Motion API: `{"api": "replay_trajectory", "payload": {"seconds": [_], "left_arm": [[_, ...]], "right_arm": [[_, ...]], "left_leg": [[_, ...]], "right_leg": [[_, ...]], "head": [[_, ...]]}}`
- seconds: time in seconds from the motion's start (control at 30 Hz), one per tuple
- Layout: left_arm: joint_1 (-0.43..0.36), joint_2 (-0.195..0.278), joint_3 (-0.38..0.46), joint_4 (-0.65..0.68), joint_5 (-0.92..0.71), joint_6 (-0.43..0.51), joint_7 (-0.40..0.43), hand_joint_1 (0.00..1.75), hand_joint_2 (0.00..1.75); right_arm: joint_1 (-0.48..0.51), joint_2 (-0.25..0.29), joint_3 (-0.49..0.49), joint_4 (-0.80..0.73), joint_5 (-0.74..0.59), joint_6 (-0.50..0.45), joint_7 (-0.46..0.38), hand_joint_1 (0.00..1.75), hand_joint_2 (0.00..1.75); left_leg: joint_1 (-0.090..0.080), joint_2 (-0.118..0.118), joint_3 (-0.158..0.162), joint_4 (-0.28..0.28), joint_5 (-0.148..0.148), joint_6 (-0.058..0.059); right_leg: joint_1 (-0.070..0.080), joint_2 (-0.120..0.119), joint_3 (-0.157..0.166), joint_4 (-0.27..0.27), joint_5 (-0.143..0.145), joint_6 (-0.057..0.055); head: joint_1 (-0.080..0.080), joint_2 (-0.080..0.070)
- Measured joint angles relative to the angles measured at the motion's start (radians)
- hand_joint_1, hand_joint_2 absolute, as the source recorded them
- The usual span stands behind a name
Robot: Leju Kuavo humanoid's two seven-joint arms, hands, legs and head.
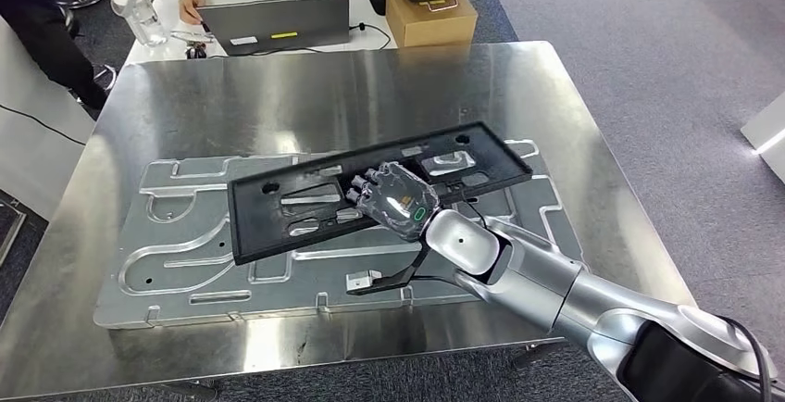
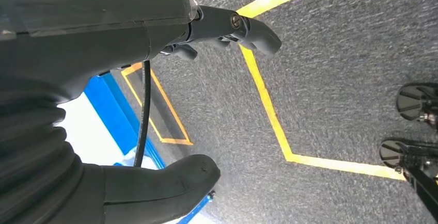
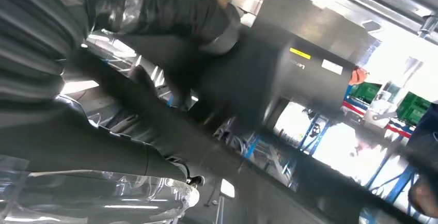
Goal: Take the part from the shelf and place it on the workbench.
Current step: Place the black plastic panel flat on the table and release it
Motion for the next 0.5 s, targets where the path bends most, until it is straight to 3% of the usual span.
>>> {"api": "replay_trajectory", "payload": {"seconds": [0.13, 0.5], "left_arm": [[0.0, 0.0, 0.002, 0.0, -0.003, 0.0, 0.0, 0.0, 0.0], [0.0, 0.0, 0.019, 0.0, -0.01, 0.0, 0.001, 0.0, 0.0]], "right_arm": [[-0.002, 0.0, 0.0, 0.0, -0.002, 0.0, -0.003, 0.0, 0.0], [-0.007, 0.002, 0.0, 0.0, -0.007, 0.001, -0.003, 0.0, 0.0]], "left_leg": [[0.001, 0.0, 0.002, 0.0, 0.001, 0.0], [0.002, 0.0, 0.004, 0.0, 0.001, -0.001]], "right_leg": [[0.001, 0.0, 0.001, 0.001, 0.0, 0.0], [0.002, 0.0, 0.0, 0.007, -0.001, 0.0]], "head": [[0.0, 0.0], [0.0, 0.0]]}}
